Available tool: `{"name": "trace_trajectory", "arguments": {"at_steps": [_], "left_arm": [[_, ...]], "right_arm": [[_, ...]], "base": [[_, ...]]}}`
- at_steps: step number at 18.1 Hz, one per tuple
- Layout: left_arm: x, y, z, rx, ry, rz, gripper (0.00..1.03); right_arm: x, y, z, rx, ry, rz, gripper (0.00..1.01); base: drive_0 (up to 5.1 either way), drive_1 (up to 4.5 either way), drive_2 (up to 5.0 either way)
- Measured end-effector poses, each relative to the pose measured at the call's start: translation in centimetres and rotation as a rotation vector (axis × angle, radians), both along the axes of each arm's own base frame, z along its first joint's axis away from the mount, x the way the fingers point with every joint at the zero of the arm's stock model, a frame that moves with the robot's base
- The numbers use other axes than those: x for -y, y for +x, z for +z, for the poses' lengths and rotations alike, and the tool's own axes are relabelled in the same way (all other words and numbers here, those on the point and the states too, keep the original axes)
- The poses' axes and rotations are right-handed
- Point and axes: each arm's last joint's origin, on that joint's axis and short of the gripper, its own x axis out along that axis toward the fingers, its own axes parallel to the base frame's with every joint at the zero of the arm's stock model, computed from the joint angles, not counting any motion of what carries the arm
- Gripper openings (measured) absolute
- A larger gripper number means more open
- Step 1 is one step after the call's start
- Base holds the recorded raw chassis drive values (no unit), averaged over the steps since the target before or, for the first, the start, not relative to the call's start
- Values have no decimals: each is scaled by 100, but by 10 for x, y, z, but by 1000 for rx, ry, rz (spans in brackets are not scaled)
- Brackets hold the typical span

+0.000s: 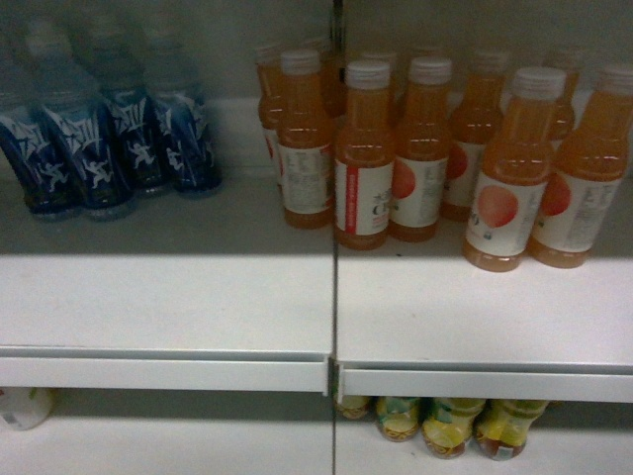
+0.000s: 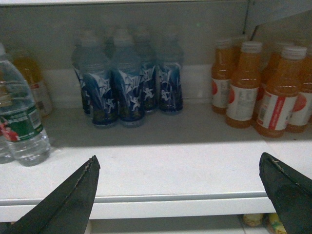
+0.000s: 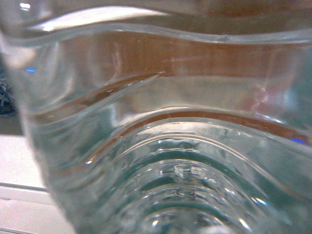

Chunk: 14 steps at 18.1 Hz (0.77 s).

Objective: Move water from second to third shelf

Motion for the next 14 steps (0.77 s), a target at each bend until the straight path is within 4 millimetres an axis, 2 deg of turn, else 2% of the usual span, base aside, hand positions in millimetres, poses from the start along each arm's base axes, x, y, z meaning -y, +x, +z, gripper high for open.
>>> {"name": "trace_trajectory", "arguments": {"at_steps": [14], "left_arm": [[0,0,0,-1,0,0,98]], "right_arm": [[0,0,0,-1,0,1,41]], "base": [[-504,241,241]]}}
